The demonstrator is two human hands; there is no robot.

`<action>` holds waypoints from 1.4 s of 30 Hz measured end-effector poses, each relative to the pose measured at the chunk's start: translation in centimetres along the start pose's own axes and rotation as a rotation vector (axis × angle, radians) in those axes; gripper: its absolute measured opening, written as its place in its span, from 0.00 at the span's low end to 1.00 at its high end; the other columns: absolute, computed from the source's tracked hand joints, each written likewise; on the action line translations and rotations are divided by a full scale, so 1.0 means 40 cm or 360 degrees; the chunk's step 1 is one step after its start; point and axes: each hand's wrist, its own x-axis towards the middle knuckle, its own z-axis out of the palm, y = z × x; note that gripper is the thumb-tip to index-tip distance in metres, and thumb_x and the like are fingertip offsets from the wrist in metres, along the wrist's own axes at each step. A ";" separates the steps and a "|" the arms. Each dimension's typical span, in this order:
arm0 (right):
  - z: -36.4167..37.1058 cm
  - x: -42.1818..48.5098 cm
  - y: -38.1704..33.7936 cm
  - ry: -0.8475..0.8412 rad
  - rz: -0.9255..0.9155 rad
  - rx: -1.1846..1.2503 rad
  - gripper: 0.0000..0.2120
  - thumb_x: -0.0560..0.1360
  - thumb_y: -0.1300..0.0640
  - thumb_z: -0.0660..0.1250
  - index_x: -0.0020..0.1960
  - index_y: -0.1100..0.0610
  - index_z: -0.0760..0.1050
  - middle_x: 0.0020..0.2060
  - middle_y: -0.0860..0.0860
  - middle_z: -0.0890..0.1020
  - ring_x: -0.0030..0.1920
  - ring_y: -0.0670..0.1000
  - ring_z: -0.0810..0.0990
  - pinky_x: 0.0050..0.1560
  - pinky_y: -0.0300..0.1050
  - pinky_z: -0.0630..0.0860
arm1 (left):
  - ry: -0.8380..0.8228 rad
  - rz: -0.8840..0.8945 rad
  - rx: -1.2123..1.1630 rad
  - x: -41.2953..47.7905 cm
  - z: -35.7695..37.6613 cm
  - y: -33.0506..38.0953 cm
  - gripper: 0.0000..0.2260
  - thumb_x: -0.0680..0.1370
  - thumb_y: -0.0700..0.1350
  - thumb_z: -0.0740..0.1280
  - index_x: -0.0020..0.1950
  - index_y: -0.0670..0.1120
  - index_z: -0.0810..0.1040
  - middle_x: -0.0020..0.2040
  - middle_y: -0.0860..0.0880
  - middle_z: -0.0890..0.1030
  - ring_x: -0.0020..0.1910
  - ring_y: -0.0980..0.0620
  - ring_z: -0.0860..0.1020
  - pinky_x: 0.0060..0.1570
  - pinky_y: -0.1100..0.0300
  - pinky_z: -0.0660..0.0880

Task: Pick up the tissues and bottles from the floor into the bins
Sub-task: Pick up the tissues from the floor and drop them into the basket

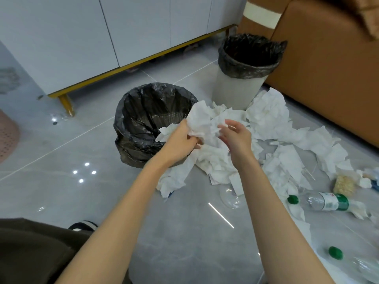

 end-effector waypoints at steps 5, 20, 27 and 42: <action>0.136 0.002 -0.066 -0.0394 -0.0229 -0.0374 0.13 0.73 0.63 0.69 0.56 0.56 0.80 0.49 0.50 0.83 0.52 0.49 0.81 0.52 0.41 0.80 | 0.0661 0.0129 0.0948 0.022 -0.105 0.027 0.09 0.79 0.41 0.59 0.58 0.42 0.67 0.46 0.45 0.76 0.39 0.46 0.74 0.31 0.56 0.67; 0.142 -0.005 0.071 -0.0418 -0.0035 -0.0674 0.25 0.79 0.58 0.59 0.75 0.50 0.61 0.68 0.48 0.69 0.65 0.49 0.72 0.66 0.53 0.71 | 0.0221 -0.0153 0.1437 -0.008 -0.094 -0.127 0.23 0.80 0.55 0.57 0.74 0.49 0.62 0.68 0.47 0.72 0.71 0.45 0.65 0.72 0.43 0.48; 0.196 -0.017 0.067 -0.0768 0.0187 -0.0455 0.28 0.79 0.68 0.54 0.76 0.51 0.57 0.68 0.52 0.71 0.64 0.52 0.74 0.59 0.44 0.77 | 0.0558 -0.0072 0.1951 -0.040 -0.122 -0.182 0.23 0.78 0.39 0.59 0.72 0.52 0.66 0.52 0.48 0.80 0.55 0.44 0.74 0.64 0.53 0.60; 0.015 0.001 0.180 -0.0359 0.0478 -0.0555 0.14 0.78 0.62 0.60 0.60 0.53 0.76 0.57 0.52 0.79 0.45 0.51 0.77 0.46 0.43 0.76 | 0.0230 0.0362 0.1347 -0.086 0.025 -0.250 0.16 0.74 0.32 0.59 0.58 0.45 0.76 0.54 0.49 0.77 0.52 0.47 0.76 0.43 0.53 0.75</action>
